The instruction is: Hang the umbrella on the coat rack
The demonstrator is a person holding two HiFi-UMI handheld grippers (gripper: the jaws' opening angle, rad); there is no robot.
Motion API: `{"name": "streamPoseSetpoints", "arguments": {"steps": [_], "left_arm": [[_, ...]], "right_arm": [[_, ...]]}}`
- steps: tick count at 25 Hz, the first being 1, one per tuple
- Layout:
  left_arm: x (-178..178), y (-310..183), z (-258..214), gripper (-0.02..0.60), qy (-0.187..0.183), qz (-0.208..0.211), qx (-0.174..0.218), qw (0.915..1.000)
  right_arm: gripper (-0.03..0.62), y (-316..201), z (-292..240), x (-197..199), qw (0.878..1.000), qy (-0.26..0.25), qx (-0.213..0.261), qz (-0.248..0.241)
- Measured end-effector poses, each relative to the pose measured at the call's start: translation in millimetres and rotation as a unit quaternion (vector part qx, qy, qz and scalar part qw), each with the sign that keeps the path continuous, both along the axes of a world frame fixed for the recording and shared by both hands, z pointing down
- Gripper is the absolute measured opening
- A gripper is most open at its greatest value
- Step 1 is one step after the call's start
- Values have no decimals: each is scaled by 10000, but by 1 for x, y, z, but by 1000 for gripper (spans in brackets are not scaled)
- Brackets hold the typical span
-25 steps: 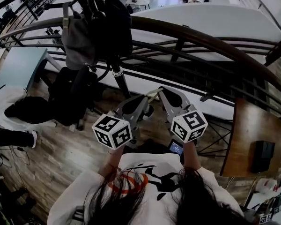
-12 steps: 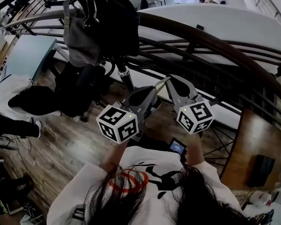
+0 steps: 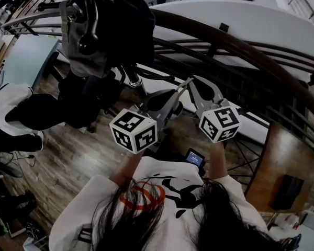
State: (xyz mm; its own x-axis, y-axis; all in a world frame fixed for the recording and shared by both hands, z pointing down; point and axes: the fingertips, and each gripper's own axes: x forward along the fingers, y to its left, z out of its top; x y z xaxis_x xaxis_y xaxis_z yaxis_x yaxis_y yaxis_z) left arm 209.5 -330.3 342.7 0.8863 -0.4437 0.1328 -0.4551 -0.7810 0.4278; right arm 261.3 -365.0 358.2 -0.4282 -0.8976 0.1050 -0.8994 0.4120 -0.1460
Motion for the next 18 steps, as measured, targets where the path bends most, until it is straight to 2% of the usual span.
{"name": "streamPoseSetpoints", "arguments": {"steps": [13,18], "left_arm": [[-10,-31,28,0,-157,-232,-332,9991],[-17,-39,41,0,-199,-305,-442,9984]], "right_arm": [[26,-40,39,-17,9988,138,-409,-252],[26,-45,53,-30,9977,91,-453,-493]]}}
